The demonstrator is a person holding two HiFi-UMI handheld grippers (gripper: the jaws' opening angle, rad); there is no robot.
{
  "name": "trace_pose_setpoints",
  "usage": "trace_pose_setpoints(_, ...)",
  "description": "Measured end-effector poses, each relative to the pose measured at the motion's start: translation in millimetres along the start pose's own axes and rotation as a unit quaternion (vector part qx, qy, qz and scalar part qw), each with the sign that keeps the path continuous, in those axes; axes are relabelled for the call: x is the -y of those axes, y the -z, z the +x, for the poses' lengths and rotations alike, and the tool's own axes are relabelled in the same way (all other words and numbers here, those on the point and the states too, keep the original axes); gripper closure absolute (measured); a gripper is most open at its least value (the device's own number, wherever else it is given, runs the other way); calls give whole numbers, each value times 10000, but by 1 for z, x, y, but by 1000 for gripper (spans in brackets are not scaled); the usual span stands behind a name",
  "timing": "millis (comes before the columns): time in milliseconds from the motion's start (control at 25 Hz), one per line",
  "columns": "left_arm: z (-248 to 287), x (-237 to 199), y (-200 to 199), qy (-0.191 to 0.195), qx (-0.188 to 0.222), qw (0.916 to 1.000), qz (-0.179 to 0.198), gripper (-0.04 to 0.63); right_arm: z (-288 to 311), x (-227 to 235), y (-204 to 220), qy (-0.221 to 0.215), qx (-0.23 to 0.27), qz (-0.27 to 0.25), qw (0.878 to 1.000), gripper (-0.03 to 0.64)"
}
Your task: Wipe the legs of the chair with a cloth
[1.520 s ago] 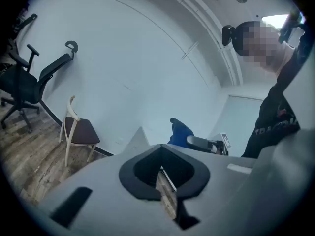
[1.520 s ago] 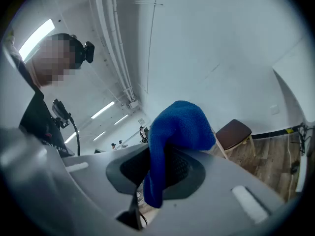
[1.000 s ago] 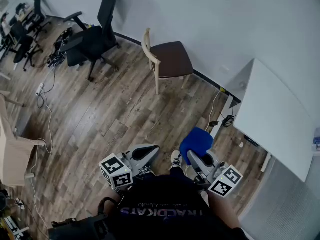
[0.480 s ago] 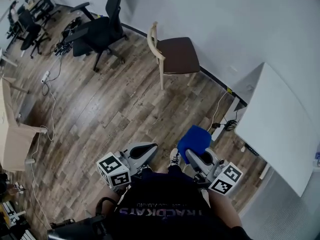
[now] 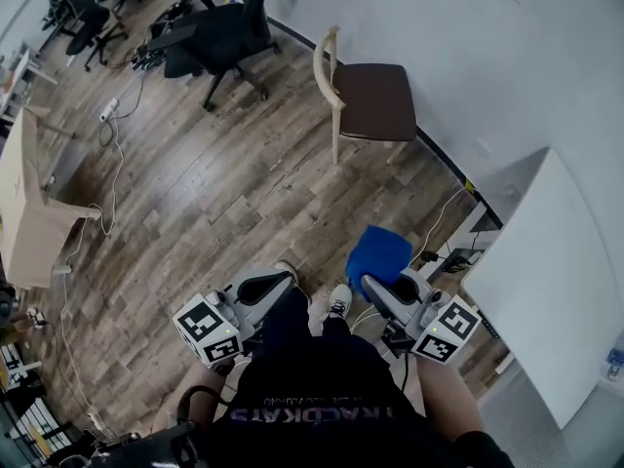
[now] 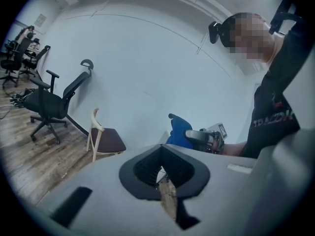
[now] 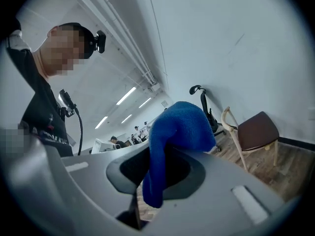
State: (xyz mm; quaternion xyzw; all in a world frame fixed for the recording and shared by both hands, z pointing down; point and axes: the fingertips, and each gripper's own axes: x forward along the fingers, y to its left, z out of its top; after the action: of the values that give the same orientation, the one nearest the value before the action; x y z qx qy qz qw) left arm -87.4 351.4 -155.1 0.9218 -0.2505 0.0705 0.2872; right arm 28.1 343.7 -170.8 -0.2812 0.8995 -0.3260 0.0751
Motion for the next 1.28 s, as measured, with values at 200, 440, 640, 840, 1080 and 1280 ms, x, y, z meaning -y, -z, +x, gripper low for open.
trace_pose_setpoints(200, 9, -38, -16, -36, 57, 9999, -76, 598, 31, 27, -17, 65, -115, -9, 9999, 555)
trace_pose_setpoints(440, 41, -92, -46, 398, 56, 9989, -220, 598, 78, 68, -37, 327, -153, 226, 9991, 555)
trace_pose_setpoints(640, 64, -145, -65, 791, -168, 9966, 134, 598, 127, 111, -47, 551, -275, 309, 9976, 556)
trace_pose_setpoints(840, 83, -202, -59, 913, -354, 9948, 286, 598, 171, 158, -51, 644, -542, 94, 9964, 555)
trace_pose_setpoints(1080, 109, -253, -55, 529, -267, 9981, 160, 598, 205, 229, -40, 568, -891, 467, 9933, 555)
trace_pose_setpoints(1280, 145, -289, -38, 84, 336, 9987, 372, 598, 229, 304, -12, 208, -1261, 753, 9889, 556)
